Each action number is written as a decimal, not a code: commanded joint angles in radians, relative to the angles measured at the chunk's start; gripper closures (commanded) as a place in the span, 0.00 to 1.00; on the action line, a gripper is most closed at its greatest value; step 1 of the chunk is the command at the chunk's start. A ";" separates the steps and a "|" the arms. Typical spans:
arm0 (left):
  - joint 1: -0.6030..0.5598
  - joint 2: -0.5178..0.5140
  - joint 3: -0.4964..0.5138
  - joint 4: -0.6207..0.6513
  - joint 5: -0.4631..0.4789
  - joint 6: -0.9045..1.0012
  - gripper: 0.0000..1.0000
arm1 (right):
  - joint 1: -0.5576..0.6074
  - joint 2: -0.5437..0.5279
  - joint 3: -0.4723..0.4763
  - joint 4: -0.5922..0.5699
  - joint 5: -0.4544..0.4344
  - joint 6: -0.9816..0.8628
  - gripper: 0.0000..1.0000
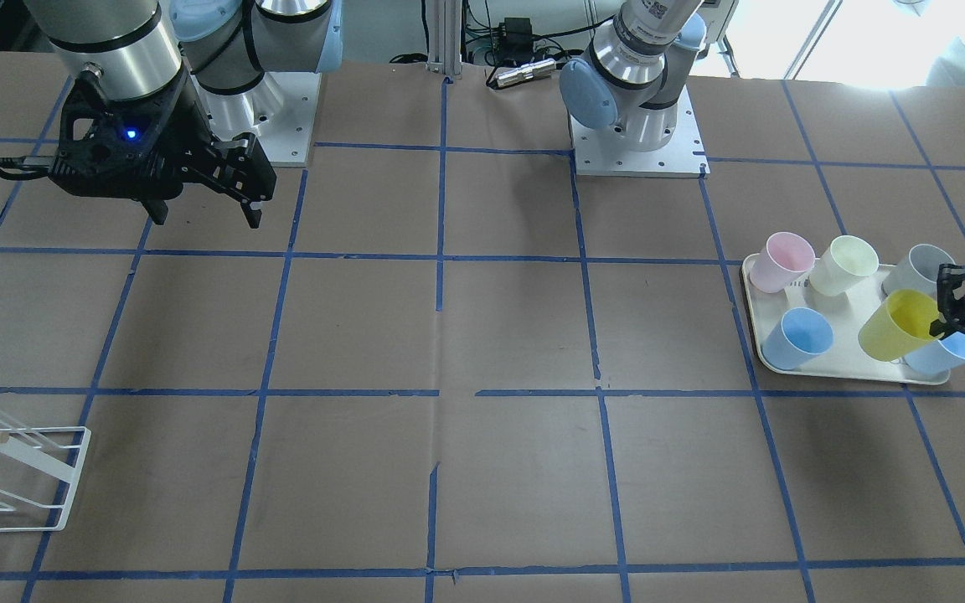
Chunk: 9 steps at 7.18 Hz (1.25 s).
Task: Transfer IKEA cup to right arm and place on rack
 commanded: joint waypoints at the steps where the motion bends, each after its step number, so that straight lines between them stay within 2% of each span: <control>1: -0.160 0.051 0.116 -0.155 -0.026 -0.205 1.00 | -0.020 -0.009 -0.029 0.096 0.000 -0.005 0.00; 2: -0.243 0.068 0.131 -0.172 -0.064 -0.317 1.00 | -0.054 -0.011 -0.048 0.144 0.032 -0.005 0.00; 3: -0.294 0.092 0.116 -0.206 -0.166 -0.437 1.00 | -0.100 -0.012 -0.069 0.196 0.107 -0.007 0.00; 5: -0.319 0.140 0.071 -0.356 -0.435 -0.514 1.00 | -0.207 -0.017 -0.137 0.384 0.121 -0.097 0.00; 7: -0.320 0.169 -0.074 -0.378 -0.688 -0.652 1.00 | -0.292 -0.017 -0.145 0.528 0.333 -0.099 0.00; 8: -0.330 0.186 -0.181 -0.376 -0.897 -0.703 1.00 | -0.310 -0.012 -0.143 0.591 0.412 -0.102 0.00; 9: -0.355 0.211 -0.275 -0.378 -1.087 -0.708 1.00 | -0.306 -0.002 -0.132 0.613 0.554 -0.100 0.00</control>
